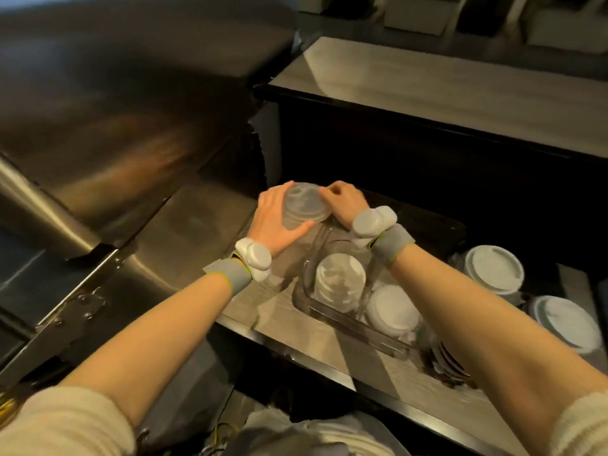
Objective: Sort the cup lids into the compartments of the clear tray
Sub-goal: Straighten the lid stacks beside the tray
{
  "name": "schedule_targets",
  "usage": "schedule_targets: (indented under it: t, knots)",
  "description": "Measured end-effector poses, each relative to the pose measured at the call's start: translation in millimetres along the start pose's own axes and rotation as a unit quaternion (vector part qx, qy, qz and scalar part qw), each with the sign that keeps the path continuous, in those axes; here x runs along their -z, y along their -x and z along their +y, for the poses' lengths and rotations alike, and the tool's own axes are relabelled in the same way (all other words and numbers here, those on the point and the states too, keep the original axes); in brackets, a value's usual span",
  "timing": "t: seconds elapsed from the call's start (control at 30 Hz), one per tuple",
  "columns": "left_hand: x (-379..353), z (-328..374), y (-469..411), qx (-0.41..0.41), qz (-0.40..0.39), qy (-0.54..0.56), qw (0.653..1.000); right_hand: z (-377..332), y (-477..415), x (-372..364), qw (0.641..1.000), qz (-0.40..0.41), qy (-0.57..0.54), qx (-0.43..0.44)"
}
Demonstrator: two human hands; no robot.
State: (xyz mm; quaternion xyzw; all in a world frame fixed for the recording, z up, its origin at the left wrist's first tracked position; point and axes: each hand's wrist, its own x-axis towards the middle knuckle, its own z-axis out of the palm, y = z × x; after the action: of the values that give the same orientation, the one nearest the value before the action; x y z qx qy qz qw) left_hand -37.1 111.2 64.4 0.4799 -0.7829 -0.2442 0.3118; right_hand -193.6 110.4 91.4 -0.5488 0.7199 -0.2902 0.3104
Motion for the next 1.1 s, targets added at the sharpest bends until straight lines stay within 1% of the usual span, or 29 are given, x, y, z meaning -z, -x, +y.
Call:
schedule_targets:
  t: [0.1, 0.17, 0.27, 0.4, 0.47, 0.53, 0.6, 0.67, 0.7, 0.8, 0.9, 0.97, 1.0, 1.03, 1.1]
  knots:
    - [-16.8, 30.6, 1.4, -0.091, -0.043, -0.038, 0.994, 24.7, 17.6, 36.8, 1.000, 0.008, -0.009, -0.026]
    - [-34.4, 47.8, 8.3, -0.153, -0.066, -0.077, 0.983, 44.8, 30.7, 58.4, 0.998, 0.000, 0.037, -0.053]
    - [-63.1, 67.6, 25.8, -0.197, -0.119, -0.095, 0.969, 77.2, 48.4, 86.7, 0.988, -0.024, 0.107, -0.108]
    - [-93.4, 75.6, 44.9, -0.257, -0.179, -0.141, 0.939, 106.4, 69.5, 105.3, 0.964, -0.118, 0.181, -0.154]
    - [-106.4, 77.3, 52.2, -0.262, -0.219, -0.195, 0.920, 114.3, 79.7, 104.7, 0.951, -0.150, 0.219, -0.161]
    - [-118.0, 78.1, 57.5, -0.259, -0.263, -0.274, 0.888, 116.1, 85.7, 100.6, 0.939, -0.168, 0.251, -0.165]
    - [-125.6, 79.5, 60.1, -0.279, -0.296, -0.358, 0.841, 112.0, 86.4, 97.2, 0.935, -0.161, 0.261, -0.179]
    - [-132.8, 84.2, 61.9, -0.293, -0.316, -0.423, 0.797, 110.0, 85.6, 98.3, 0.945, -0.148, 0.234, -0.172]
    - [-136.6, 87.8, 62.2, -0.289, -0.319, -0.444, 0.786, 110.2, 85.9, 101.2, 0.952, -0.138, 0.219, -0.162]
    - [-143.6, 91.5, 63.1, -0.265, -0.324, -0.478, 0.773, 116.5, 86.9, 111.2, 0.973, -0.091, 0.167, -0.131]
    - [-144.0, 93.8, 57.1, -0.260, -0.346, -0.507, 0.746, 125.5, 84.9, 128.4, 0.988, -0.031, 0.107, -0.112]
    - [-139.4, 95.9, 49.5, -0.254, -0.359, -0.511, 0.739, 131.8, 82.9, 139.6, 0.991, 0.015, 0.075, -0.107]
    - [-137.3, 100.2, 44.4, -0.255, -0.354, -0.501, 0.748, 135.8, 82.8, 146.3, 0.991, 0.044, 0.067, -0.109]
    - [-135.8, 105.9, 39.0, -0.263, -0.334, -0.476, 0.770, 140.2, 82.7, 153.5, 0.989, 0.075, 0.064, -0.114]
    - [-134.7, 124.0, 25.8, -0.283, -0.254, -0.406, 0.831, 151.4, 82.7, 168.6, 0.979, 0.129, 0.067, -0.140]
